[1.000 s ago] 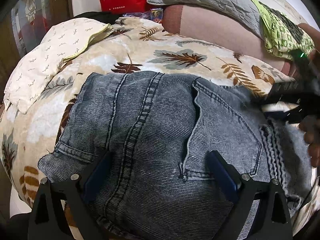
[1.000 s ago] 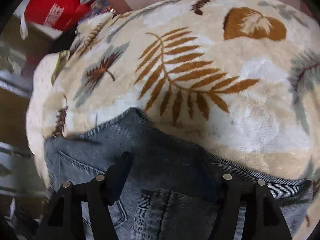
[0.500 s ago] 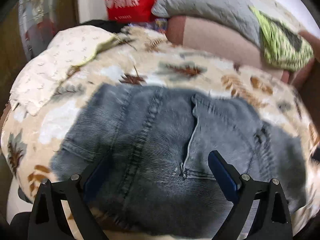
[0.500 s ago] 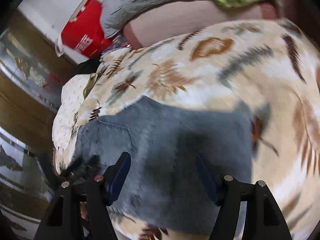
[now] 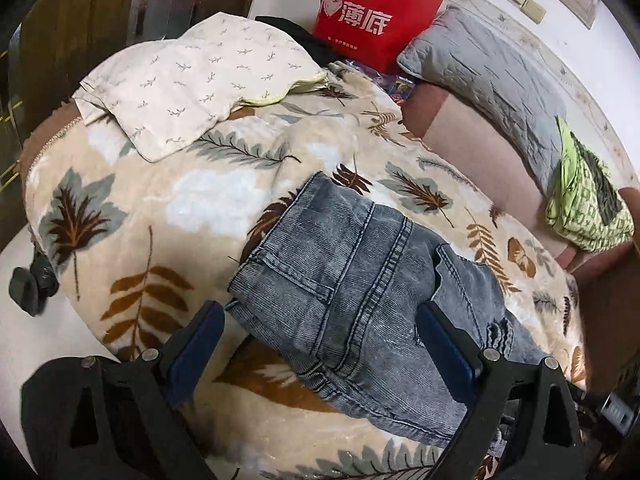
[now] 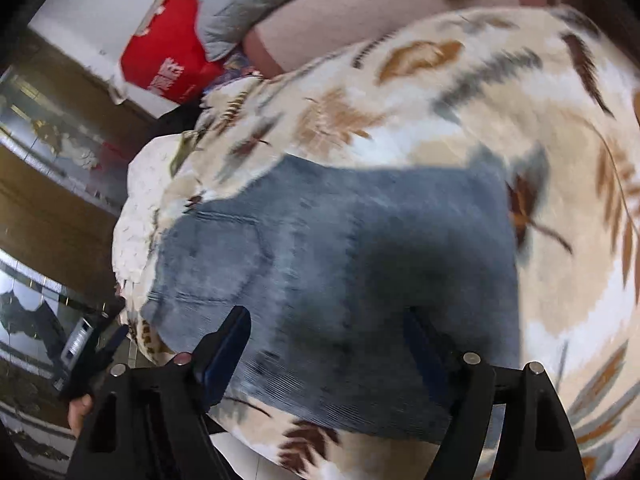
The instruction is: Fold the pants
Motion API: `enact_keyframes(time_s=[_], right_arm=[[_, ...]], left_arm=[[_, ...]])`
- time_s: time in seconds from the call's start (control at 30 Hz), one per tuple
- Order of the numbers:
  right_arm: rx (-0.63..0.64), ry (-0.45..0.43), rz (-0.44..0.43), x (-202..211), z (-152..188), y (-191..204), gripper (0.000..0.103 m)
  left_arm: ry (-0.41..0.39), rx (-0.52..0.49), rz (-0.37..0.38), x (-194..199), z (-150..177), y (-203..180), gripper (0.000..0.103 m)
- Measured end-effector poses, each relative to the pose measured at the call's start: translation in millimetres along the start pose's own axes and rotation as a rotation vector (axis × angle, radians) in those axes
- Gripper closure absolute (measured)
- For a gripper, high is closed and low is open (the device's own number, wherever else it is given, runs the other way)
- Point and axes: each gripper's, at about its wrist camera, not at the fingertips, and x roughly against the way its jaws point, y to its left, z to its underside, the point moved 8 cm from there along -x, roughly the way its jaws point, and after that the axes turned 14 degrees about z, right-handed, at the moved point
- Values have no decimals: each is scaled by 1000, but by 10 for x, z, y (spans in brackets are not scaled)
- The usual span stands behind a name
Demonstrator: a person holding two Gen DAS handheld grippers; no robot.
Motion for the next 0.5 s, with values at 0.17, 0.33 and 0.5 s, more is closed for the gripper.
enact_keyframes(time_s=[0.17, 0.33, 0.5], right_arm=[[72, 5, -82, -107, -415, 583, 22], [58, 98, -113, -688, -902, 995, 22], [-20, 184, -46, -1407, -1163, 905, 22]], left_arm=[[-22, -10, 30, -94, -24, 84, 7], [-36, 22, 67, -171, -86, 222, 7], [-14, 45, 122, -259, -109, 251, 7]])
